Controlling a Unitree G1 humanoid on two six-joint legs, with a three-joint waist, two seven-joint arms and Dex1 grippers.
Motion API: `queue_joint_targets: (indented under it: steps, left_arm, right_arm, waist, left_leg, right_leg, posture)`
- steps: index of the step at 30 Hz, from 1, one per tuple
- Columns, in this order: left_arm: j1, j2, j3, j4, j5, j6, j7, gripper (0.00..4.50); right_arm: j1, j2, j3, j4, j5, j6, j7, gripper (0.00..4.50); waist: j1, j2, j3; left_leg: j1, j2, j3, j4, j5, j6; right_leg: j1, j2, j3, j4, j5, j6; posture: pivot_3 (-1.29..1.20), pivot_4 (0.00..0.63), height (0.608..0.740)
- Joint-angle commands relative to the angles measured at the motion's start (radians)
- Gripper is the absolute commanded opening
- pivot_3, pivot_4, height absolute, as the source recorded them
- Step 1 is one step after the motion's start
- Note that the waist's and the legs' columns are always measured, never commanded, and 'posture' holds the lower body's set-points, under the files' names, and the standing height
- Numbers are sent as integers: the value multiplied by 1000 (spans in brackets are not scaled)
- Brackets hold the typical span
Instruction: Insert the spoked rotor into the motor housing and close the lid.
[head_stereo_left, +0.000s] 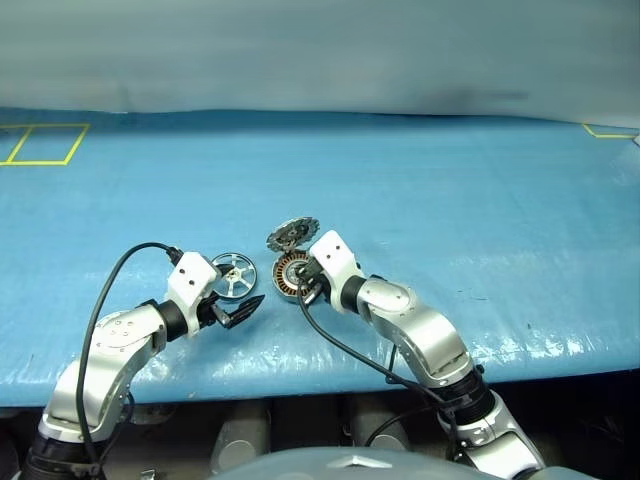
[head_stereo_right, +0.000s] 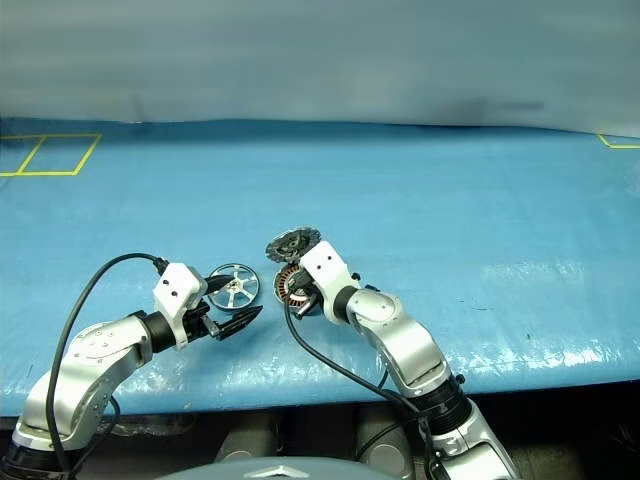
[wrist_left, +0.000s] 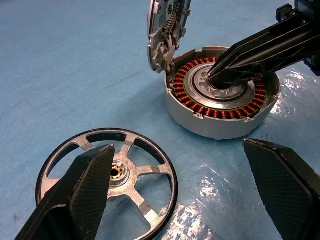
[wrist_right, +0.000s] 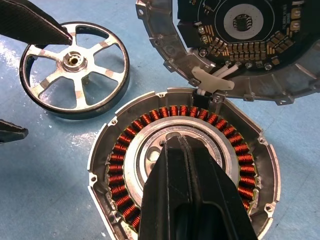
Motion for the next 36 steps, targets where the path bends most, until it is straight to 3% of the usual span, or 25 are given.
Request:
queue_joint_targets:
  steps: [1,20,36]
  left_arm:
    - [-3,3,8,-29,-8,-11,-1,4500]
    - [-3,3,7,-29,-9,-7,-2,4500]
    - [-12,0,-1,-20,-8,-9,-3,4500]
  right_arm:
    - [-13,8,-14,3,-1,-25,-1,14]
    - [-3,8,-38,10,3,-20,-2,14]
    - [-36,-21,-26,-112,8,119,-2,14]
  waist:
    - [-1,0,0]
    - [0,0,0]
    - [0,0,0]
  left_leg:
    - [0,0,0,0,0,0]
    - [0,0,0,0,0,0]
    - [-1,0,0,0,0,0]
  right_leg:
    - [0,0,0,0,0,0]
    - [0,0,0,0,0,0]
    - [-1,0,0,0,0,0]
  posture:
    - [0,150,740]
    - [0,150,740]
    - [0,150,740]
